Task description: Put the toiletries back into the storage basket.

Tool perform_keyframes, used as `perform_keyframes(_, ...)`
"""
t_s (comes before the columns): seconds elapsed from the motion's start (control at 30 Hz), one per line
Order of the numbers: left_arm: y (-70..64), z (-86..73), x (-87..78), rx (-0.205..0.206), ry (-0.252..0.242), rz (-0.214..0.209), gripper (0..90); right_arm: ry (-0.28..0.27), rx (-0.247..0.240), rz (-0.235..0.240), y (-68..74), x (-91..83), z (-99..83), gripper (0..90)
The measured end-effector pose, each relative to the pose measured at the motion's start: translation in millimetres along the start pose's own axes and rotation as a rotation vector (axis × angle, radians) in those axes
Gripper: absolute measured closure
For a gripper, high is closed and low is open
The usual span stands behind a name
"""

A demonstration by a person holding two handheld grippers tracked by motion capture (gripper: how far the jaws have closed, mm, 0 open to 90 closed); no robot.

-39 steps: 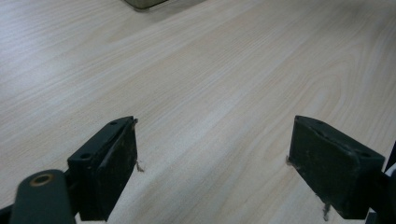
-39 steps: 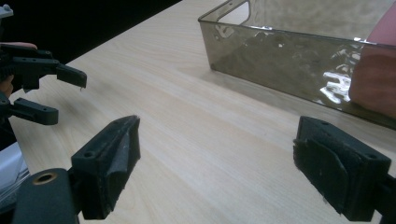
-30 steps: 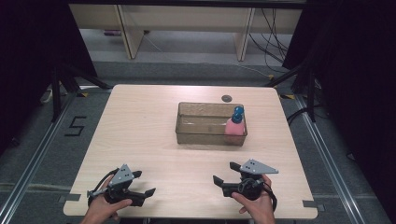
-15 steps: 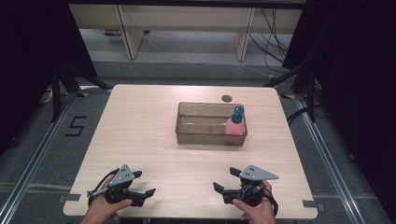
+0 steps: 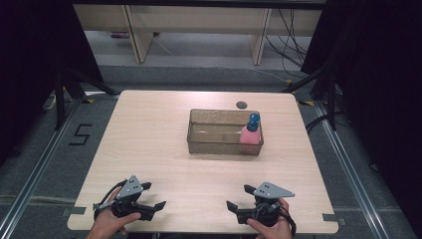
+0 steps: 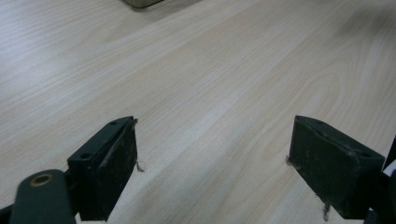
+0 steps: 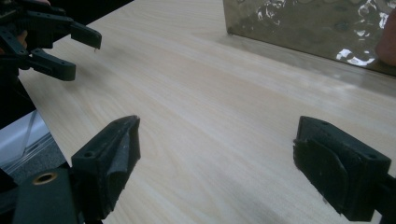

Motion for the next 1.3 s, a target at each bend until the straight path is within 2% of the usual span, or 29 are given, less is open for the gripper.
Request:
perform_keyframes(0.03, -0.2, 0.0, 0.0, 0.001, -0.001, -0.001, 14.8, -0.007, -0.02, -0.004, -1.3, 1.1, -0.5, 15.6)
perform_keyframes(0.07, -0.4, 0.0, 0.0, 0.003, 0.0, -0.002, 14.8, -0.003, -0.018, -0.005, -0.7, 1.8, -1.4, 15.6)
perform_keyframes(0.1, 0.6, -0.4, 0.6, 0.014, -0.004, -0.004, 14.8, 0.008, 0.013, -0.013, 2.2, 0.5, -2.7, 15.6)
perform_keyframes(0.13, 0.3, -0.3, 0.5, 0.014, -0.004, -0.006, 14.8, -0.004, -0.02, 0.002, 1.2, 1.1, -2.6, 15.6)
perform_keyframes(0.17, 0.2, -0.3, 0.5, 0.015, -0.004, -0.006, 14.8, 0.01, -0.014, -0.004, 2.3, -0.4, -3.3, 15.6)
perform_keyframes(0.23, 0.2, -0.5, 0.4, 0.017, 0.002, -0.013, 14.8, -0.001, -0.022, -0.005, 2.4, 1.4, -4.2, 15.6)
perform_keyframes(0.33, -0.1, -0.8, 0.8, 0.011, 0.0, -0.016, 14.8, 0.012, -0.018, -0.012, 4.3, -1.2, -6.4, 15.6)
perform_keyframes(0.37, -0.5, -0.7, 1.1, 0.005, -0.004, -0.017, 14.8, 0.021, 0.014, -0.014, 6.6, -2.0, -7.8, 15.6)
perform_keyframes(0.4, -0.1, -0.7, 0.8, 0.01, -0.001, -0.017, 14.8, 0.011, -0.012, -0.008, 5.3, -1.1, -7.8, 15.6)
perform_keyframes(0.5, 0.2, -0.6, 0.2, 0.021, 0.005, -0.016, 14.8, 0.015, -0.016, -0.027, 5.8, -3.5, -8.9, 15.6)
perform_keyframes(0.53, -0.8, -0.6, 0.5, 0.015, 0.0, -0.021, 14.8, 0.019, -0.009, -0.013, 6.5, -2.9, -9.6, 15.6)
perform_keyframes(0.57, -1.0, -0.6, 0.6, 0.016, 0.002, -0.023, 14.8, 0.013, -0.023, -0.016, 5.8, -2.6, -9.9, 15.6)
perform_keyframes(0.63, -0.3, -1.0, 0.6, 0.025, 0.01, -0.019, 14.9, 0.018, 0.022, -0.009, 9.7, -1.6, -11.7, 15.6)
perform_keyframes(0.73, -2.2, -0.6, 1.2, 0.013, -0.004, -0.025, 14.9, 0.026, -0.01, -0.026, 6.9, -1.7, -11.8, 15.6)
perform_keyframes(0.8, -2.1, -0.5, 1.2, 0.012, -0.004, -0.025, 14.9, 0.026, -0.001, -0.019, 8.1, -3.2, -11.9, 15.6)
perform_keyframes(0.83, -2.1, -0.6, 1.3, 0.012, -0.003, -0.025, 14.9, 0.028, -0.028, -0.025, 6.6, -3.4, -11.6, 15.6)
perform_keyframes(0.87, -2.1, -0.7, 1.3, 0.014, -0.003, -0.026, 14.9, 0.028, -0.031, -0.027, 6.2, -2.8, -11.9, 15.6)
perform_keyframes(1.03, -2.2, -0.6, 1.4, 0.014, -0.003, -0.027, 14.9, 0.034, -0.031, -0.031, 6.8, -3.5, -12.1, 15.6)
perform_keyframes(1.17, -1.9, -0.8, 1.6, 0.017, -0.003, -0.02, 14.9, 0.032, -0.018, -0.012, 7.9, -1.4, -12.5, 15.6)
perform_keyframes(1.2, -2.1, -0.8, 1.7, 0.017, -0.003, -0.02, 14.9, 0.03, -0.021, -0.028, 6.9, -0.4, -12.6, 15.6)
perform_keyframes(1.3, -2.5, -0.7, 2.0, 0.011, -0.006, -0.02, 14.9, 0.03, -0.024, -0.03, 7.1, -1.0, -12.6, 15.6)
Point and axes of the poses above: each handheld gripper's, and its own axes: x roughly forward along the jaws, z roughly out of its top, y roughly to its left, the point moved 4 cm from there along x, roughly forward along the jaws, and after that the axes turned 9 degrees about z, right-handed, at the moved point
